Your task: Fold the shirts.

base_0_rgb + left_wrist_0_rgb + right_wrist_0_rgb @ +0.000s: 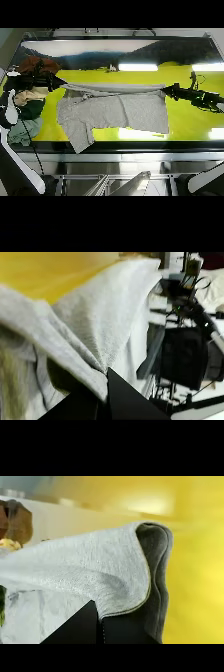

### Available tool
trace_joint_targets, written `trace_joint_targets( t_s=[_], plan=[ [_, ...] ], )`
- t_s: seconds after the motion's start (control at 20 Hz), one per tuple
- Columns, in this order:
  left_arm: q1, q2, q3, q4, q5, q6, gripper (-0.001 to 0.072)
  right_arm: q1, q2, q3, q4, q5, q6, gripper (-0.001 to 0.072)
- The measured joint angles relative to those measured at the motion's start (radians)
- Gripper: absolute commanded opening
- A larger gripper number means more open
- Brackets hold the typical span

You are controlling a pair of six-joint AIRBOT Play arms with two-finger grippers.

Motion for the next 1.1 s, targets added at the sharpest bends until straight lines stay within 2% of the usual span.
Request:
trace_joint_targets(
  t_s=[0.05, 0.15, 0.2, 0.25, 0.35, 0.5, 0.6, 0.65, 0.7, 0.95, 1.05, 1.1],
  plan=[
    [-0.002, -0.001, 0.002, 0.032, -0.019, -0.017, 0.0026, 0.000, 0.000, 0.001, -0.014, 0.000, 0.005, 0.0012],
    [-0.009, -0.002, 0.004, 0.094, -0.041, -0.049, 0.0198, 0.000, 0.000, 0.002, -0.037, 0.000, 0.014, 0.0014],
    [-0.011, -0.002, 0.005, 0.117, -0.049, -0.066, 0.0198, 0.000, 0.000, 0.002, -0.045, -0.001, 0.016, 0.0049],
    [-0.014, -0.002, 0.005, 0.134, -0.050, -0.080, 0.0198, 0.000, -0.001, 0.002, -0.051, -0.003, 0.017, 0.0182],
    [-0.016, -0.002, 0.006, 0.161, -0.049, -0.109, 0.0248, 0.001, -0.001, 0.003, -0.062, -0.005, 0.024, 0.0189],
    [-0.014, 0.000, 0.006, 0.183, -0.056, -0.161, 0.0247, -0.013, 0.010, 0.004, -0.098, -0.008, 0.067, 0.0189],
    [-0.003, 0.010, 0.006, 0.203, -0.080, -0.199, 0.0247, -0.037, 0.035, 0.004, -0.179, -0.015, 0.121, 0.0192],
    [0.006, 0.019, 0.006, 0.219, -0.091, -0.217, 0.0246, -0.053, 0.053, 0.004, -0.237, -0.024, 0.152, 0.0270],
    [0.016, 0.031, 0.006, 0.233, -0.100, -0.231, 0.0247, -0.070, 0.074, 0.004, -0.282, -0.021, 0.185, 0.0296],
    [0.060, 0.170, -0.009, 0.340, -0.132, -0.283, 0.0246, -0.156, 0.208, 0.003, -0.489, 0.077, 0.324, 0.0304],
    [0.061, 0.265, -0.075, 0.373, -0.126, -0.268, 0.0246, -0.169, 0.270, -0.041, -0.605, 0.145, 0.381, 0.0432],
    [0.061, 0.315, -0.126, 0.385, -0.113, -0.249, 0.0247, -0.169, 0.307, -0.086, -0.642, 0.160, 0.399, 0.0443]
  ],
)
